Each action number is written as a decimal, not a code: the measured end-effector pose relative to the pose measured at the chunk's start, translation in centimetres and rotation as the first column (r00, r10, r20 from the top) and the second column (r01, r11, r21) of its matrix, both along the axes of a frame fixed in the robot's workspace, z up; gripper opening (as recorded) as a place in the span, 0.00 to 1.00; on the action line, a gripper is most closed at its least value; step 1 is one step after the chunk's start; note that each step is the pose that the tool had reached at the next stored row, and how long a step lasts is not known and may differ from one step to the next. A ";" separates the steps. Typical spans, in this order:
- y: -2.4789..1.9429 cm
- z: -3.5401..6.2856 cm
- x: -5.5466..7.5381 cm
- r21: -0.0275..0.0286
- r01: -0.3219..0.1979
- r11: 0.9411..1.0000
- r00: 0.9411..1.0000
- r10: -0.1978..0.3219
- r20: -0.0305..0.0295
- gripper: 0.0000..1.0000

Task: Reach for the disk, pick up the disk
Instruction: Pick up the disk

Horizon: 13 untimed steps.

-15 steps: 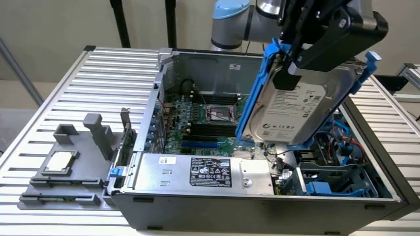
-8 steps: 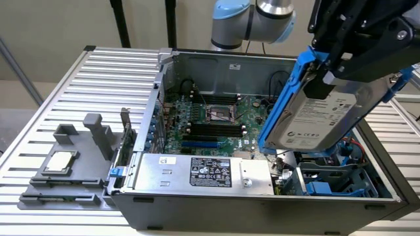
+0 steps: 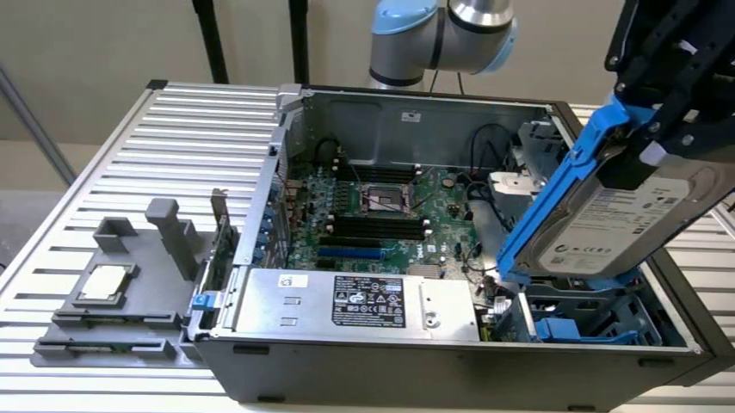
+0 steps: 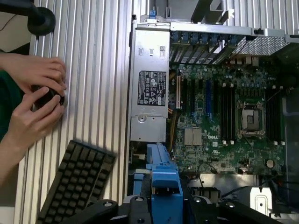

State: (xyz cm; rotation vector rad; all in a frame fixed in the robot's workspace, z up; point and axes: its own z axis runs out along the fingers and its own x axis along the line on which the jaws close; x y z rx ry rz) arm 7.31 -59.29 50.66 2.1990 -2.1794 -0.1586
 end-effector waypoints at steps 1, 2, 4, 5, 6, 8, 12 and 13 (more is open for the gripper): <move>-0.09 0.00 0.5 0.000 0.000 1.000 1.000 0.000 0.000 0.33; -0.17 0.00 0.9 0.000 0.000 1.000 1.000 0.000 0.000 0.33; -0.27 0.00 1.8 0.000 -0.001 1.000 1.000 0.001 0.000 0.33; -0.31 0.00 2.2 0.000 -0.001 1.000 1.000 0.001 0.000 0.33; -0.35 0.00 2.6 0.000 -0.002 1.000 1.000 0.002 0.000 0.33; -0.41 0.00 3.3 0.000 -0.004 1.000 1.000 0.004 0.000 0.33; -0.44 0.00 4.3 0.000 -0.010 1.000 1.000 0.010 0.001 0.33; -0.44 0.00 4.5 0.000 -0.013 1.000 1.000 0.013 0.004 0.33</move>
